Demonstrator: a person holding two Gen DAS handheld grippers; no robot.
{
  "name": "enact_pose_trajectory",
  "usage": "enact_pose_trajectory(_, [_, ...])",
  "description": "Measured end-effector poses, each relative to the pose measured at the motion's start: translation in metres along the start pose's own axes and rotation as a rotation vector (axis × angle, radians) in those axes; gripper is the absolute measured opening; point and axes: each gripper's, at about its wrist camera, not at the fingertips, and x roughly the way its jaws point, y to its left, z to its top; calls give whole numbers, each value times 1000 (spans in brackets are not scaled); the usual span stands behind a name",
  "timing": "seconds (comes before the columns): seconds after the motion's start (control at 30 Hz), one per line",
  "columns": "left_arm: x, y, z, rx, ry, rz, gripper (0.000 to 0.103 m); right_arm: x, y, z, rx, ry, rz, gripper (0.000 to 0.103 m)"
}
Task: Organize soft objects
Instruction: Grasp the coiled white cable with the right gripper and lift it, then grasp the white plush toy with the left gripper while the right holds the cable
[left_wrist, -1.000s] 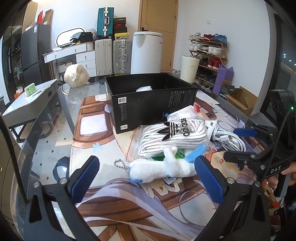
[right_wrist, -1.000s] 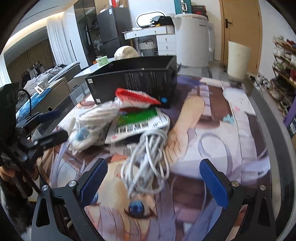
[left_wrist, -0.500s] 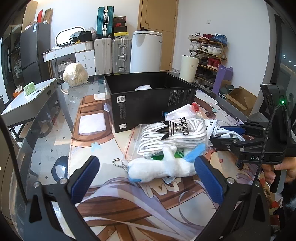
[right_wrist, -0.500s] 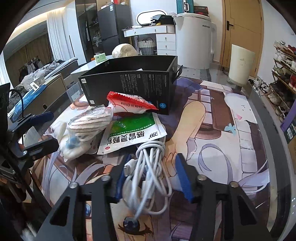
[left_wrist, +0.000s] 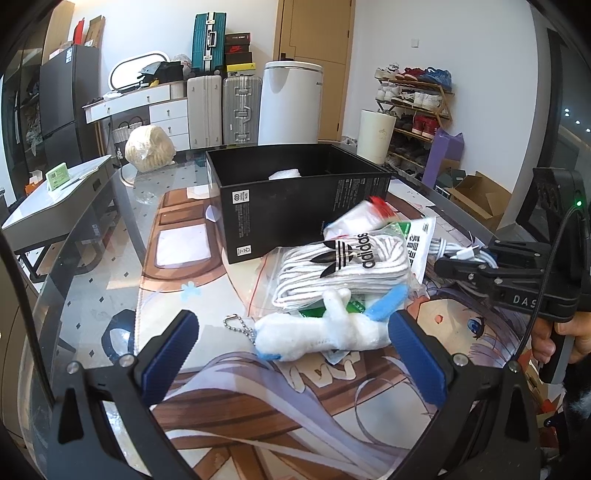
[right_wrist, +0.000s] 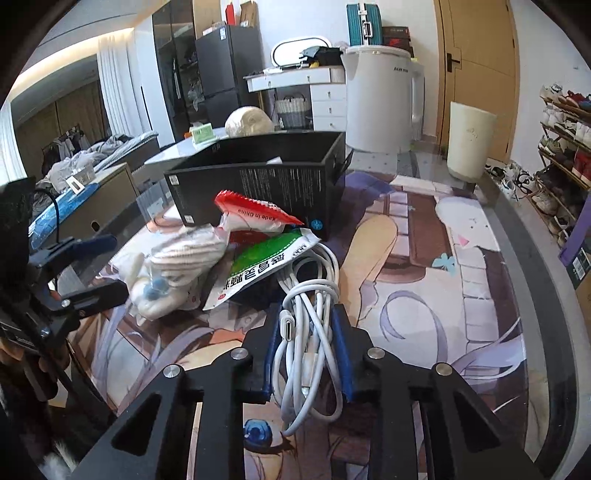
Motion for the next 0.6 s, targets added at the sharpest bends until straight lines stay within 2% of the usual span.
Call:
enact_pose_trajectory(0.3, [0, 1, -1, 2, 13, -14, 103, -30, -10, 0, 38, -114, -40, 26])
enact_pose_trajectory(0.6, [5, -4, -1, 12, 37, -38, 103, -41, -9, 3, 42, -152, -21, 26])
